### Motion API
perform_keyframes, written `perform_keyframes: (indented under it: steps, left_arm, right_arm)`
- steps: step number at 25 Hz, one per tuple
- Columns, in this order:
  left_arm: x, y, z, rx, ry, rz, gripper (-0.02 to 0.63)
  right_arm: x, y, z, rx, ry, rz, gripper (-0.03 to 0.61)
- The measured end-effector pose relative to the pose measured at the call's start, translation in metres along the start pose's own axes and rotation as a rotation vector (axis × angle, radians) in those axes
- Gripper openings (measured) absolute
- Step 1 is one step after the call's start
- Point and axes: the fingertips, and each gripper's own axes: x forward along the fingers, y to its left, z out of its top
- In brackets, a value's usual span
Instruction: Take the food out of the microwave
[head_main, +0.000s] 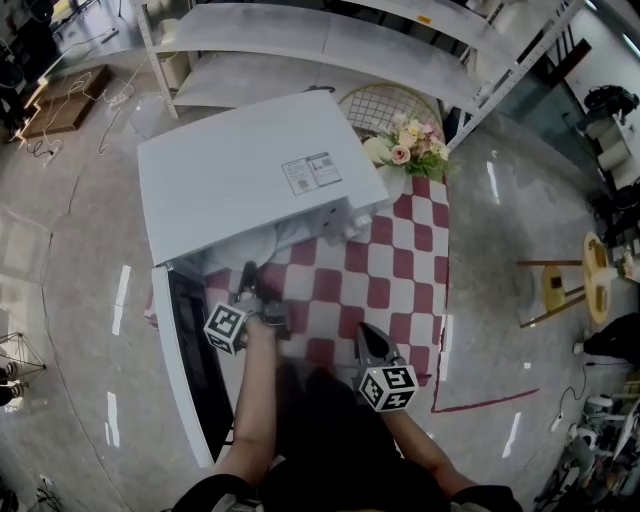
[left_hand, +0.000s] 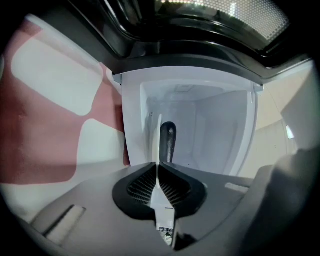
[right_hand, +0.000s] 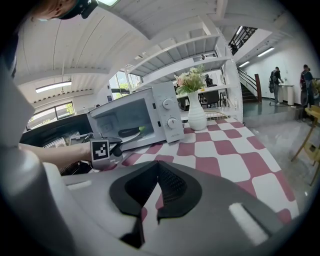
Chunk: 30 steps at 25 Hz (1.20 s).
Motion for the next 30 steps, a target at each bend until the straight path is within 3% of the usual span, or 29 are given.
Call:
perform_keyframes:
  steps: [30]
  left_arm:
    - [-0.015,-0.012,-0.028,0.04,0.062,-0.052,0.021]
  right_arm:
    - [0.001,-0.009,-0.001,0.033,0.006,0.005,0.002]
